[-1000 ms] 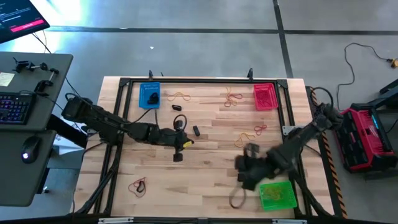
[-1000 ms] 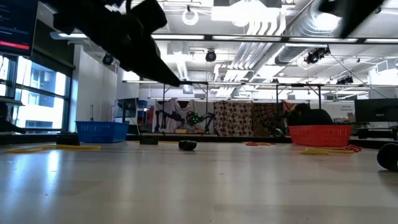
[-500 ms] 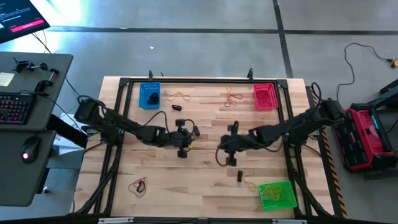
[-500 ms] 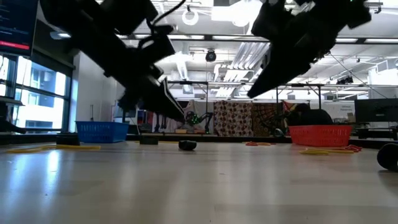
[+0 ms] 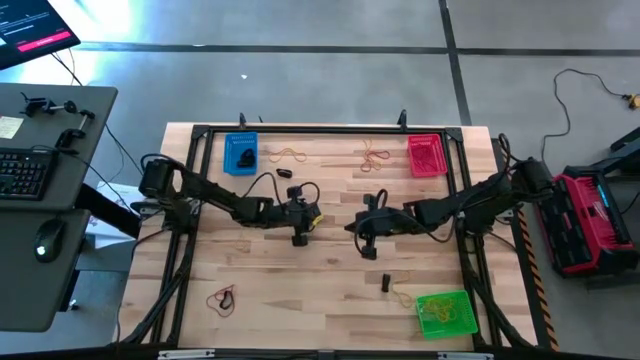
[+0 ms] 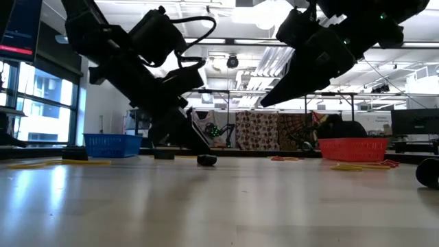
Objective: Sort rubber bands into baskets
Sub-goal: Put the black rubber band into the blue bin
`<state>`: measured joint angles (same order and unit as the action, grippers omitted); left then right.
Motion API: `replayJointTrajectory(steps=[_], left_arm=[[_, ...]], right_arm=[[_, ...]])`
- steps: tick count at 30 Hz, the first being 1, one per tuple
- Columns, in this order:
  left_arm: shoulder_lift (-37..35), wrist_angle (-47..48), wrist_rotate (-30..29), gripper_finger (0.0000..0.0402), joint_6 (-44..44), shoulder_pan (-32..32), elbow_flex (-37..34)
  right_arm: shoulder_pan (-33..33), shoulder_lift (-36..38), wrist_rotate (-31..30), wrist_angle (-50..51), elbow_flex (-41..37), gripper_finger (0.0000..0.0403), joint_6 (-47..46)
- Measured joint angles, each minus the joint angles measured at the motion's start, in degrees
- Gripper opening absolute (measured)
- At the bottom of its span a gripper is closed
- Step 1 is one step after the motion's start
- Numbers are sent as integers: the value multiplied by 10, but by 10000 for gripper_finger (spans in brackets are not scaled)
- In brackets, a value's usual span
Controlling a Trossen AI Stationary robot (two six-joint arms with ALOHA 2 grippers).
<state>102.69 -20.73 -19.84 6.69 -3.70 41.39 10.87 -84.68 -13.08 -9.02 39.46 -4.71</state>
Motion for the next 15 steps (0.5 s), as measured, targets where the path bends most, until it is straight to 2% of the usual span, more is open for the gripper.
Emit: replayJointTrajectory(steps=[5, 10, 15], left_arm=[[0, 0, -29, 171, 15, 7, 8], [0, 8, 3, 172, 15, 16, 24], [0, 48, -1, 172, 15, 18, 31]], right_arm=[[0, 0, 0, 0, 0, 0, 8], [0, 0, 0, -1, 0, 0, 7], [0, 0, 0, -3, 0, 0, 6]])
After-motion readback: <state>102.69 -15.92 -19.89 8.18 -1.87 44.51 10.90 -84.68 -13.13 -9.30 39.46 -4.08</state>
